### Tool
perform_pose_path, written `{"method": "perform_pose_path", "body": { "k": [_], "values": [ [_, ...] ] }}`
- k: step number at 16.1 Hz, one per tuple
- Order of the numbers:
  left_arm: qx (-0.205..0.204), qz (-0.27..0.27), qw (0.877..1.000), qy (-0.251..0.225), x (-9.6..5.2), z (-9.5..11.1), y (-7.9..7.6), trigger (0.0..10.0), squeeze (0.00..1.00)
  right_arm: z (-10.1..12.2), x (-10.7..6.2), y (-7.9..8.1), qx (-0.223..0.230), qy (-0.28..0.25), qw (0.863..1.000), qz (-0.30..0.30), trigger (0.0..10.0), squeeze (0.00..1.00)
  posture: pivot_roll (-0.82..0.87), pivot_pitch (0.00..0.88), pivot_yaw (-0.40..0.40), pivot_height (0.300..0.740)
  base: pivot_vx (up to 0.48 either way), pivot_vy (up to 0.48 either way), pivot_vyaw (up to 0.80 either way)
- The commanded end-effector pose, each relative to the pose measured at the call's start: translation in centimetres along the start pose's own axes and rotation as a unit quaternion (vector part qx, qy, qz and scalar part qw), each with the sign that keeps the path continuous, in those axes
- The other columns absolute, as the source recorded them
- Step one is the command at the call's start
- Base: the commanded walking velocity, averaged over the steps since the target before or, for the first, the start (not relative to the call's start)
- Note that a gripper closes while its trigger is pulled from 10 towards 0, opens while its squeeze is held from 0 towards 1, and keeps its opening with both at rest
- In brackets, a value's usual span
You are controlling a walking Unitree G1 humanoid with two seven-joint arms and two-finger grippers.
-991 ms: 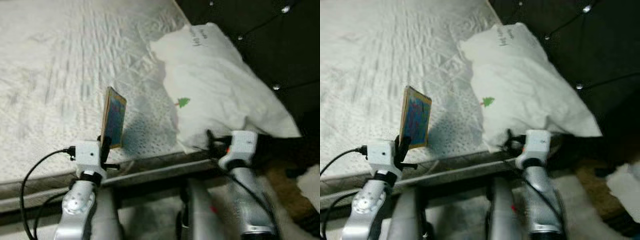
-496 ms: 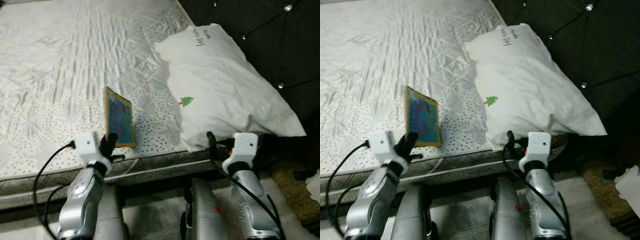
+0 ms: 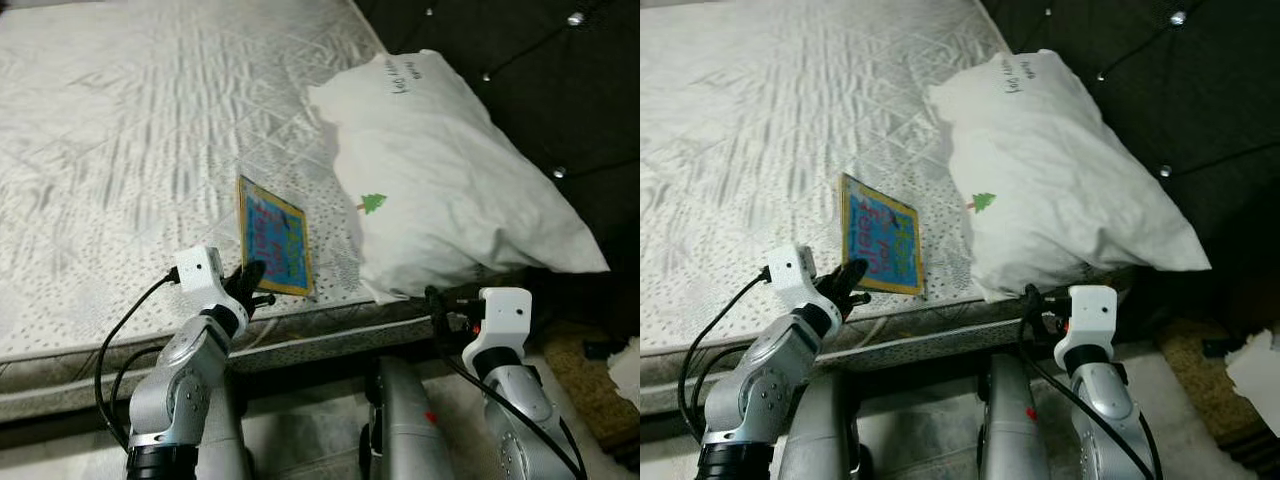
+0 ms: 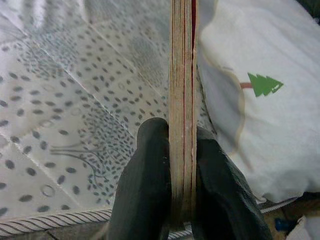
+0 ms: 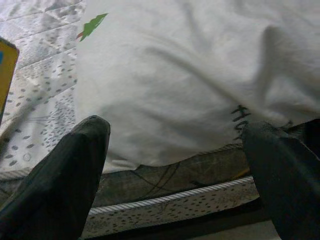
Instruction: Clean up the room
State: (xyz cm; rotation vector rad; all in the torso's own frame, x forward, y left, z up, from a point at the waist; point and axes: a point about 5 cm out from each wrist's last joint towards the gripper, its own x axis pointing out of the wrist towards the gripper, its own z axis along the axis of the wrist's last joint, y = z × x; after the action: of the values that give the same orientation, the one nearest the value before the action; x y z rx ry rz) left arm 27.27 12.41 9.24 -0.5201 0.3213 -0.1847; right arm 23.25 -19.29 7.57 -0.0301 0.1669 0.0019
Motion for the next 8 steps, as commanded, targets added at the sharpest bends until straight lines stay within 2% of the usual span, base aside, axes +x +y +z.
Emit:
{"method": "perform_pose_path", "body": {
  "k": [1, 3, 4, 6, 7, 8],
  "values": [
    [-0.060, -0.010, 0.998, 0.015, 0.6, -1.1, -1.7, 10.0, 0.00, 0.6, 0.0, 0.2, 0.000, -0.006, 1.000, 0.005, 10.0, 0.00, -0.06, 0.074, -0.010, 0.574, 0.000, 0.000, 0.00],
    [-0.067, 0.006, 0.997, 0.047, 0.9, -1.8, -1.3, 10.0, 0.00, 0.6, 0.0, 0.2, 0.000, -0.005, 1.000, 0.005, 10.0, 0.00, -0.06, 0.076, -0.014, 0.574, 0.000, 0.000, 0.00],
    [-0.079, -0.004, 0.995, 0.055, 1.3, -1.9, -1.7, 10.0, 0.00, 0.6, -0.1, 0.1, 0.000, -0.005, 1.000, 0.005, 10.0, 0.00, -0.07, 0.076, -0.015, 0.574, 0.000, 0.000, 0.00],
    [-0.152, -0.047, 0.987, 0.016, 2.3, -0.6, -3.2, 10.0, 0.00, 0.6, 0.0, 0.1, -0.001, -0.003, 1.000, 0.004, 10.0, 0.00, -0.07, 0.074, -0.024, 0.574, 0.000, 0.000, 0.00],
    [-0.169, -0.057, 0.984, 0.020, 3.0, -0.6, -3.7, 10.0, 0.00, 0.5, 0.1, 0.0, -0.001, -0.002, 1.000, 0.003, 10.0, 0.00, -0.07, 0.071, -0.025, 0.574, 0.000, 0.000, 0.00],
    [-0.183, -0.060, 0.980, 0.047, 3.9, -1.3, -3.9, 10.0, 0.00, 0.5, 0.1, 0.1, -0.003, -0.002, 1.000, 0.005, 10.0, 0.00, -0.08, 0.068, -0.028, 0.574, 0.000, 0.000, 0.00]
  ]
}}
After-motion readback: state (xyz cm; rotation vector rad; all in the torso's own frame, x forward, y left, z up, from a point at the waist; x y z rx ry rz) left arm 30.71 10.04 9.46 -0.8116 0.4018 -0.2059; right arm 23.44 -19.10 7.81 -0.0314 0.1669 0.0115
